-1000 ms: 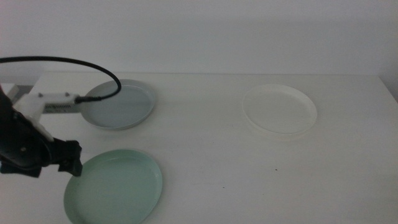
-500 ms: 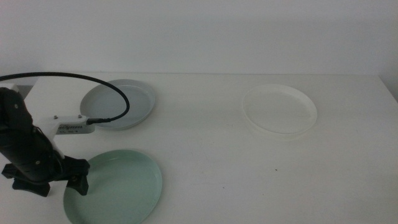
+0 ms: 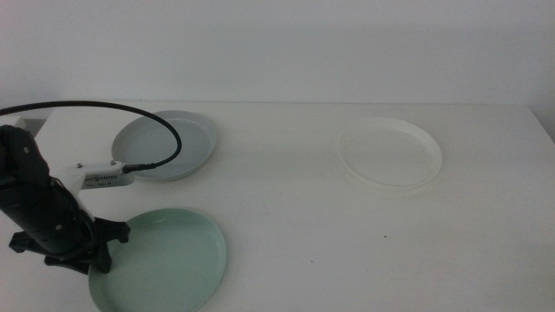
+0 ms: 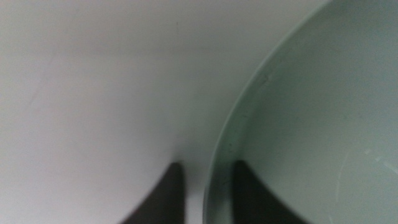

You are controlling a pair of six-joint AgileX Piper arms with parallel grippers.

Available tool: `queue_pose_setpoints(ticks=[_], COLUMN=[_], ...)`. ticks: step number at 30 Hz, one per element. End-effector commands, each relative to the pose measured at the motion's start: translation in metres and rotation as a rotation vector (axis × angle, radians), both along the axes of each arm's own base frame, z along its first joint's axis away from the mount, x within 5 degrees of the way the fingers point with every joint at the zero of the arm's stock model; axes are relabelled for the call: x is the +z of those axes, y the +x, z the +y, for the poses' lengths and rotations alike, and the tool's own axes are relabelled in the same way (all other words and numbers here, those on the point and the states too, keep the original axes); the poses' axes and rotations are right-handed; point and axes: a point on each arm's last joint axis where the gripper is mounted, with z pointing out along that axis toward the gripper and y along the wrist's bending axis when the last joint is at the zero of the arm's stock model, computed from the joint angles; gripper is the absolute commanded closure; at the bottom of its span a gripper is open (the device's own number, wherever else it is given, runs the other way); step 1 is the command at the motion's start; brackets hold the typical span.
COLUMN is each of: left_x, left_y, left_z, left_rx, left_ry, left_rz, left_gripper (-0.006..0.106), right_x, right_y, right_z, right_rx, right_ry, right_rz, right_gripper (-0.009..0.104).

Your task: Stack the three bowls on top of each other.

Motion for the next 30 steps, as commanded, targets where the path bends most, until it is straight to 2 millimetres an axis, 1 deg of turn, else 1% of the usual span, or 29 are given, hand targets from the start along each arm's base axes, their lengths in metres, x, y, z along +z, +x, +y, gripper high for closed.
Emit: queue_pose_setpoints(ticks=[1,2,4,5,11,12,14,16,18,21,23,26,30], left_x=[-0.001,-0.001,-0.001,-0.001,-0.001,-0.001,0.003,0.014,0.029,0.055,0.074,0.092,0.101], left_y=[0.001,0.001,0.001,0.0,0.0,0.002,0.002,0.003,0.003,0.004,0.012,0.028,0.052], left_z=[0.0,0.0,-0.001,-0.001,-0.001,-0.001,-0.003,-0.006,-0.012,-0.027,-0.038,-0.056,-0.086], left_rx=[0.018,0.021,0.021,0.02,0.009,-0.01,0.01,0.054,0.042,0.033,0.042,0.012,-0.057], left_ry=[-0.01,-0.013,-0.014,-0.014,-0.015,-0.018,-0.045,-0.072,-0.086,-0.09,-0.099,-0.108,-0.134], left_rz=[0.003,0.003,0.004,0.006,0.008,-0.016,-0.014,-0.02,-0.053,-0.129,-0.164,-0.184,-0.182], left_gripper=[0.08,0.089,0.1,0.102,0.102,0.102,0.102,0.102,0.102,0.102,0.102,0.102,0.102], right_x=[-0.001,-0.001,-0.001,-0.001,-0.001,-0.001,-0.001,-0.001,-0.001,-0.001,-0.001,-0.001,-0.001], right_y=[0.0,0.0,0.0,0.0,0.0,0.0,0.0,0.0,0.0,0.0,0.0,0.0,0.0], right_z=[-0.001,-0.001,-0.001,-0.001,-0.001,-0.001,-0.001,-0.001,-0.001,-0.001,-0.001,-0.001,-0.001], right_rx=[-0.007,-0.007,-0.007,-0.007,-0.007,-0.007,-0.007,-0.007,-0.007,-0.007,-0.007,-0.007,-0.007], right_ry=[-0.009,-0.009,-0.009,-0.009,-0.009,-0.009,-0.009,-0.009,-0.009,-0.009,-0.009,-0.009,-0.009], right_rz=[-0.006,-0.006,-0.006,-0.006,-0.006,-0.006,-0.006,-0.006,-0.006,-0.006,-0.006,-0.006,-0.006], right_gripper=[0.002,0.002,0.002,0.002,0.002,0.002,0.002,0.002,0.002,0.002,0.002,0.002,0.002])
